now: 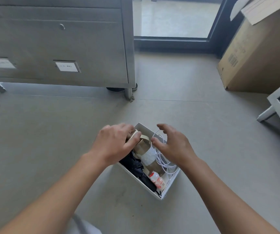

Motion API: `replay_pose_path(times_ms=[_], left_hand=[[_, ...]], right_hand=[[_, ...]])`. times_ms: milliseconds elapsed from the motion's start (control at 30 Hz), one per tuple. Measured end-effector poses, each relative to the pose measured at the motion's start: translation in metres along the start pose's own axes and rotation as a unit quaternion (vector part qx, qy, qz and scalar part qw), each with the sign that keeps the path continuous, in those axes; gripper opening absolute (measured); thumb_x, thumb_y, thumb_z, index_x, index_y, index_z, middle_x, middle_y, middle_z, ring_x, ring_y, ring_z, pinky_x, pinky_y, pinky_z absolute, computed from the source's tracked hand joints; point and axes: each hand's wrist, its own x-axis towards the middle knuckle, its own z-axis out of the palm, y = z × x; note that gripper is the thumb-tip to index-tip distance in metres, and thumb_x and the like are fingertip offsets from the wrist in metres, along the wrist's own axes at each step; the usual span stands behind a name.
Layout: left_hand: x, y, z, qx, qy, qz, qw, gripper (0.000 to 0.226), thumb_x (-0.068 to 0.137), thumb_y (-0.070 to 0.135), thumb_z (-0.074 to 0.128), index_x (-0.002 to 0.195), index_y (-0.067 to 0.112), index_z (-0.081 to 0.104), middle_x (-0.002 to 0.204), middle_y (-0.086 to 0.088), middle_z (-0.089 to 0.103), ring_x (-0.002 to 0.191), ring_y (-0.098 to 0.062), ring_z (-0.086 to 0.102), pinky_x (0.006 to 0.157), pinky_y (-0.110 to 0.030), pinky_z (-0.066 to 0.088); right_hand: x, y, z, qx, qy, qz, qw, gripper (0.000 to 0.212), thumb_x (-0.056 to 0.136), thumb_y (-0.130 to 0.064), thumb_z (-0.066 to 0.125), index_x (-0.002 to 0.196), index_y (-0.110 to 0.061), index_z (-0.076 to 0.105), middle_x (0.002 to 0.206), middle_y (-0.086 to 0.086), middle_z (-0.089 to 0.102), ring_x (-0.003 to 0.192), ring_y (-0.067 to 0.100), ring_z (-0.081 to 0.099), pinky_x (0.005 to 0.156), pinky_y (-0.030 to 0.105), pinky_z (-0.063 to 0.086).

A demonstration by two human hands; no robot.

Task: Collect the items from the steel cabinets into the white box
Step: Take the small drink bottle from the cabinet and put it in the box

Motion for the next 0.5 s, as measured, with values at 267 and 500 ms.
replay_pose_path(times_ms=[267, 500], left_hand=[[-0.008, 0.072, -0.283, 0.034, 0.026, 0.007, 0.999, 0.067, 0.089, 0.068, 0.016, 0.119, 0.025, 0.059, 0.107, 0.004, 0.068, 0.091, -0.026, 0.063, 0.080, -0.037, 0.046], [-0.028, 0.162, -0.551, 0.031, 0.046, 0.026, 0.998, 0.068, 0.089, 0.067, 0.014, 0.105, 0.023, 0.064, 0.097, 0.005, 0.067, 0.092, -0.022, 0.063, 0.082, -0.038, 0.046]], right_hand=[[-0.054, -0.165, -0.227, 0.018, 0.015, -0.007, 1.000, 0.057, 0.093, -0.048, 0.063, 0.144, -0.026, 0.051, 0.137, -0.010, 0.063, 0.125, 0.010, 0.058, 0.098, 0.029, 0.044], [-0.110, -0.346, -0.479, 0.012, 0.059, -0.042, 0.997, 0.057, 0.095, -0.049, 0.061, 0.145, -0.022, 0.053, 0.143, -0.003, 0.061, 0.132, 0.015, 0.055, 0.105, 0.030, 0.041]])
